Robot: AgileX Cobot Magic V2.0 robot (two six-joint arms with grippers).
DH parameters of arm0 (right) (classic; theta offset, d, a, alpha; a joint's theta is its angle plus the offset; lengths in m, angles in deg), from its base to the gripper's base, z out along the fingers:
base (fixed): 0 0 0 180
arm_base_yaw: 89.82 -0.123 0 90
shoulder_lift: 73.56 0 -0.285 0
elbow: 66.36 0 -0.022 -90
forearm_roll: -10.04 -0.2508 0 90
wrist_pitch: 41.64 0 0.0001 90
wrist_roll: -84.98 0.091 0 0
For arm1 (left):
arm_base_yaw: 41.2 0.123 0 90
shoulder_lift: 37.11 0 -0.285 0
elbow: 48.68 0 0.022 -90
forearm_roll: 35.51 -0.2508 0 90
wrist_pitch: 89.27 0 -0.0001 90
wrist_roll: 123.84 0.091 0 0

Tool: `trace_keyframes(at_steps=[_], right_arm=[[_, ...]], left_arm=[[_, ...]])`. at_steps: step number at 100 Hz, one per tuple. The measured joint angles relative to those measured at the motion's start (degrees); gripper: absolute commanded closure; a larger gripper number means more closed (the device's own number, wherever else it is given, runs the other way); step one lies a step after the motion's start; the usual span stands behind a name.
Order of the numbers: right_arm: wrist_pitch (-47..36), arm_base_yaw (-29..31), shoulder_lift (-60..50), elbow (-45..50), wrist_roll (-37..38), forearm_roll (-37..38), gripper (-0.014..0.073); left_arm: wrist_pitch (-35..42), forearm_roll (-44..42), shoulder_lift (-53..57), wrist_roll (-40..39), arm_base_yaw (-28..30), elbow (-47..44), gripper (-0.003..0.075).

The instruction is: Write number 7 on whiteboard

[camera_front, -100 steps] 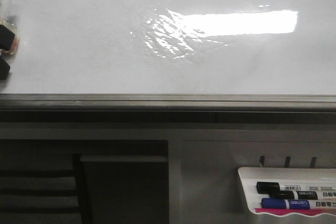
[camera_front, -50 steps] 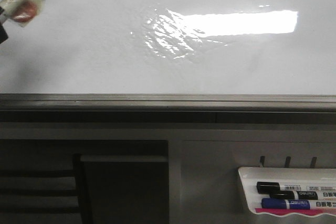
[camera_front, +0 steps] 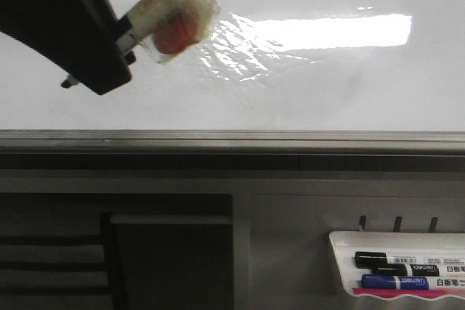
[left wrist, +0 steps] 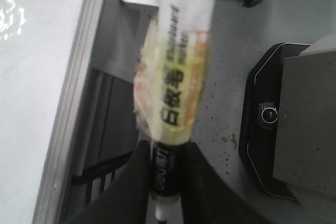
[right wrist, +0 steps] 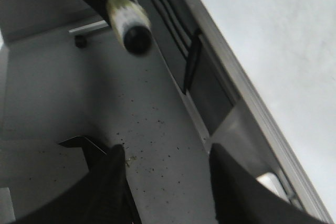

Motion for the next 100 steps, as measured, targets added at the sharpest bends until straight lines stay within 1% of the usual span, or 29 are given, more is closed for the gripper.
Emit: trace_keyframes(at_steps=[16, 27, 41, 65, 100], right_arm=[[-3.4, -4.3, 3.9, 0.0, -3.7, -1.4, 0.0284], [-5.1, -6.4, 6.2, -0.5, -4.0, -1.7, 0.0284], [-4.7, -8.1, 8.8, -3.5, -4.1, -1.8, 0.0284], [-1.8, -8.3, 11.7, -8.5, -4.1, -2.2, 0.0284], [-1.0, -8.3, 11.9, -8.8, -4.2, -2.2, 0.0284]], left_arm=[[1.4, 0.1, -0.7, 0.1, -2.8, 0.0, 0.0741], [2.2, 0.1, -0.7, 0.1, -3.1, 0.0, 0.0741], [2.6, 0.1, -0.7, 0.1, -3.1, 0.0, 0.0741], [2.8, 0.1, -0.7, 0.1, -3.1, 0.0, 0.0741], [3.1, 0.1, -0.7, 0.1, -3.1, 0.0, 0.0741]])
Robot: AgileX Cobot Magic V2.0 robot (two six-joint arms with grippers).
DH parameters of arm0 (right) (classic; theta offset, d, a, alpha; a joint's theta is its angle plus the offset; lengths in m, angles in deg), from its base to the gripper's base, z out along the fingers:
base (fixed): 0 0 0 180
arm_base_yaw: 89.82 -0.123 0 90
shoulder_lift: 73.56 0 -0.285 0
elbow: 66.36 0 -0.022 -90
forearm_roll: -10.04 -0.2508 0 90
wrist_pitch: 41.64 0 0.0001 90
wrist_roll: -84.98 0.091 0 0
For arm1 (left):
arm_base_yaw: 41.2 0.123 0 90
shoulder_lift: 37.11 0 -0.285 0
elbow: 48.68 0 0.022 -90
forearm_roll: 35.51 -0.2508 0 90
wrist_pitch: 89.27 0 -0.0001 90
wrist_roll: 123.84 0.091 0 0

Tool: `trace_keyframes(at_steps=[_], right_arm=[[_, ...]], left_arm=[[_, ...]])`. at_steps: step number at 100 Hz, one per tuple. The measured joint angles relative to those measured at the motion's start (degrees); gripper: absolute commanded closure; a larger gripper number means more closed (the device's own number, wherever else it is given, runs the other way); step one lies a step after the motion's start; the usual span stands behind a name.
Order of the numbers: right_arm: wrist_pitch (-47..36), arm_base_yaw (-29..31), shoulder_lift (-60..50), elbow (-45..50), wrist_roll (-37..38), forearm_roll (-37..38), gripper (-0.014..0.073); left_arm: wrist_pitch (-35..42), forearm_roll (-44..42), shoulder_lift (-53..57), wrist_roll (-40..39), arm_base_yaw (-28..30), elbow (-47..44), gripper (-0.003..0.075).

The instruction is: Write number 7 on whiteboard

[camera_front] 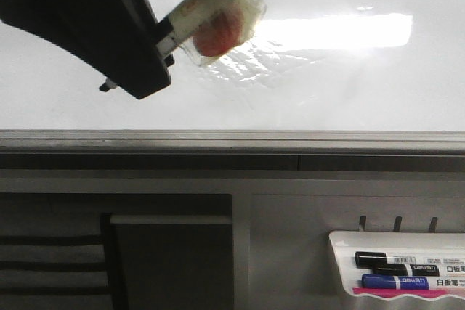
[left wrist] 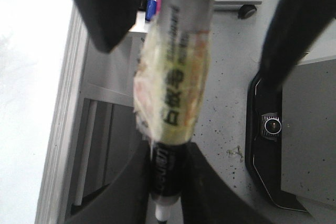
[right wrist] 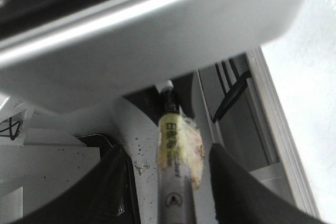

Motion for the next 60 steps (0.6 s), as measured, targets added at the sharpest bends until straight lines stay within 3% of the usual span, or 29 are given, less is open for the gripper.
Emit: trace_keyframes(at_steps=[33, 60], right_arm=[[0.4, 0.0, 1.9, 0.0, 0.0, 0.0, 0.0295], [0.5, 0.0, 1.9, 0.0, 0.0, 0.3, 0.0544]], left_arm=[[0.0, 0.0, 0.0, 0.0, 0.0, 0.0, 0.0741], [0.0, 0.0, 0.0, 0.1, 0.0, 0.0, 0.0740]])
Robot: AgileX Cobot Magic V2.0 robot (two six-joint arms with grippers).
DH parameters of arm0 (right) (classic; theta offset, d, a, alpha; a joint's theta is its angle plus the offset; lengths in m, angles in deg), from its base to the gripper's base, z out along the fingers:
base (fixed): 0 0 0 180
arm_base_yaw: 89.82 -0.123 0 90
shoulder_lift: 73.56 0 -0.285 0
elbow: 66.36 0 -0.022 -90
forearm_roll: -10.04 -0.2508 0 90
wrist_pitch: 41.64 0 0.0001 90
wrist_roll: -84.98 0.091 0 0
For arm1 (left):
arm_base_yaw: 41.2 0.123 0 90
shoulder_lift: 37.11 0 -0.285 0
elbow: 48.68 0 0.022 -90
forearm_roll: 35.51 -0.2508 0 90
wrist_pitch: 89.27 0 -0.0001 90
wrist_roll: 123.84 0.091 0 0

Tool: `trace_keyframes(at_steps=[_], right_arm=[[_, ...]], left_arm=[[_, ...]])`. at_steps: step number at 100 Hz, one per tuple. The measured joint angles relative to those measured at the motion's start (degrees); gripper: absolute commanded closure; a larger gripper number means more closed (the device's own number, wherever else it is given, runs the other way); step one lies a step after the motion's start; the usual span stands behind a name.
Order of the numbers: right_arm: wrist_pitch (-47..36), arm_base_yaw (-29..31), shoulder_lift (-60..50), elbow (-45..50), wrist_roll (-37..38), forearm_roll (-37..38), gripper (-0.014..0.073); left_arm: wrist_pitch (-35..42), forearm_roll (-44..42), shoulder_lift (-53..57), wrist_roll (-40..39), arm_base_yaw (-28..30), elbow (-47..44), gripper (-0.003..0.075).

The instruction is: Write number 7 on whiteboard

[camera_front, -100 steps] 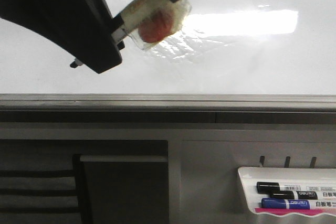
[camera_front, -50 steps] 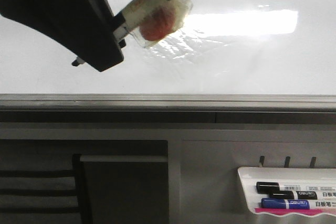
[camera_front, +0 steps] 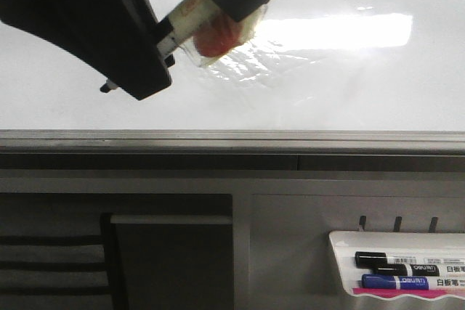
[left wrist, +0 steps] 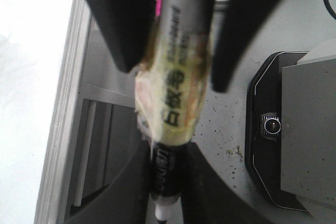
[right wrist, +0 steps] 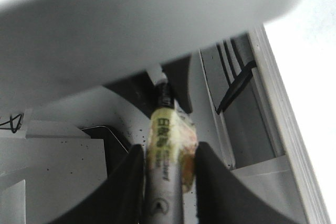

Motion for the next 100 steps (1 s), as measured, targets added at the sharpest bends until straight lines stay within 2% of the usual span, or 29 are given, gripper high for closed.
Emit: trace_keyframes(at_steps=[10, 16, 25, 32, 51, 71, 85, 100], right_arm=[[0.5, 0.0, 0.0, 0.0, 0.0, 0.0, 0.0622], [0.8, 0.0, 0.0, 0.0, 0.0, 0.0, 0.0652], [1.1, 0.0, 0.0, -0.1, 0.0, 0.0, 0.0653], [1.4, 0.0, 0.0, -0.1, 0.0, 0.4, 0.0652], [1.8, 1.1, -1.1, -0.2, 5.4, 5.7, 0.0652], [1.9, 3.1, -8.3, 0.2, 22.8, 18.1, 0.0652], [-4.9, 6.0, -14.7, 4.9, 33.9, 23.1, 0.0657], [-15.2, 7.0, -17.7, 11.6, 36.7, 23.3, 0.0657]], left_arm=[[0.0, 0.2, 0.0, 0.0, 0.0, 0.0, 0.0705], [0.0, 0.2, 0.0, 0.0, 0.0, 0.0, 0.0630], [0.1, 0.2, -0.1, 0.0, 0.0, 0.0, 0.0511], [0.7, 0.5, -0.1, -0.7, 0.1, 0.0, 0.0465], [0.8, 1.1, 2.9, -6.8, 4.6, 0.0, 0.0470], [1.2, 0.9, 11.4, -11.4, 13.6, -1.1, 0.0475], [4.6, 0.9, 19.2, -15.9, 18.3, -6.1, 0.0510], [11.1, 2.0, 26.1, -18.1, 19.9, -13.2, 0.0551]])
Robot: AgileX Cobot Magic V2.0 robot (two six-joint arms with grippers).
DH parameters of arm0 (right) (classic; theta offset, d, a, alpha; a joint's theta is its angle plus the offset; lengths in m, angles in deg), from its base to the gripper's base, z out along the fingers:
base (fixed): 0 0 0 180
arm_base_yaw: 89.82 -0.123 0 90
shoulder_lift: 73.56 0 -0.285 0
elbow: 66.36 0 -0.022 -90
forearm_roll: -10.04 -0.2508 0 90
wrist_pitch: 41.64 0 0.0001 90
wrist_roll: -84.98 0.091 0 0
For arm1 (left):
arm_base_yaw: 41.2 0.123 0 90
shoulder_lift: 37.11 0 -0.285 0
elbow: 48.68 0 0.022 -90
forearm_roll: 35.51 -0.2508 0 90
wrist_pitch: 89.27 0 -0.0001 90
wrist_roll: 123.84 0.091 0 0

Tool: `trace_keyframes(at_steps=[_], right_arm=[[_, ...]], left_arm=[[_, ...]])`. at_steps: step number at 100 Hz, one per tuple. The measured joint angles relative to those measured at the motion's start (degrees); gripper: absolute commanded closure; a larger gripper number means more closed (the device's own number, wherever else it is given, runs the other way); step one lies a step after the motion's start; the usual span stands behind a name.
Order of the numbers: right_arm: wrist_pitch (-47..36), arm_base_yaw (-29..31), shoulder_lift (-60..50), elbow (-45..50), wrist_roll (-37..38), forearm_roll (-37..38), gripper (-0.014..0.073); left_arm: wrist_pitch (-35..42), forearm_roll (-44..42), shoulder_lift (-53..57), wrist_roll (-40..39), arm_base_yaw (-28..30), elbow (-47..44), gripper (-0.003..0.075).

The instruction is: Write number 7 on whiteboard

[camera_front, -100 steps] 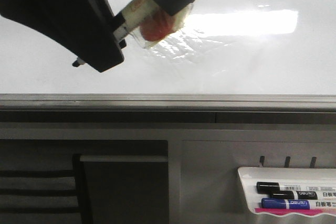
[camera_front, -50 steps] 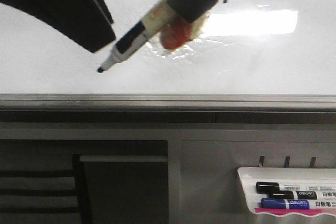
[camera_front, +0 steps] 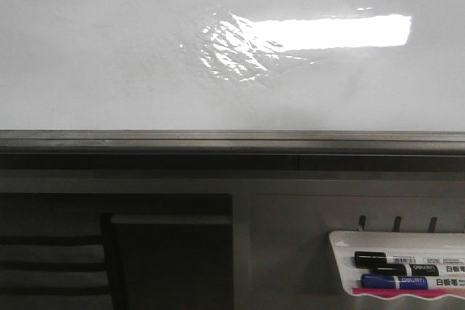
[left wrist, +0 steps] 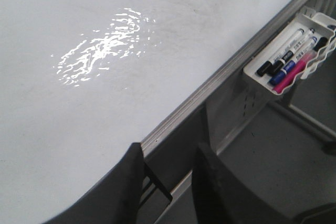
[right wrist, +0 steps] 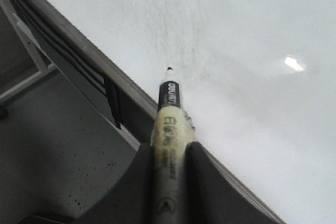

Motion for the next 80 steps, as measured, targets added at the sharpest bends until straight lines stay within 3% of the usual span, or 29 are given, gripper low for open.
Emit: trace_keyframes(at_steps=[15, 27, 36, 80], right_arm=[[-4.9, 0.0, 0.7, 3.8, 0.4, -0.5, 0.0657], [-4.5, 0.8, 4.1, 0.8, 2.3, -0.9, 0.0657], [-3.4, 1.3, 7.4, -2.4, 3.0, -1.1, 0.0657], [-15.4, -0.6, 19.6, -2.6, 3.8, -4.3, 0.0657]], left_arm=[[5.0, 1.2, 2.8, -0.4, 0.0, -4.8, 0.0591], [6.8, 1.5, 2.7, -0.5, 0.0, -5.4, 0.0624], [7.4, 1.6, 2.7, -0.5, 0.0, -5.4, 0.0645], [8.3, 1.8, 2.6, -0.5, 0.0, -5.4, 0.0723]])
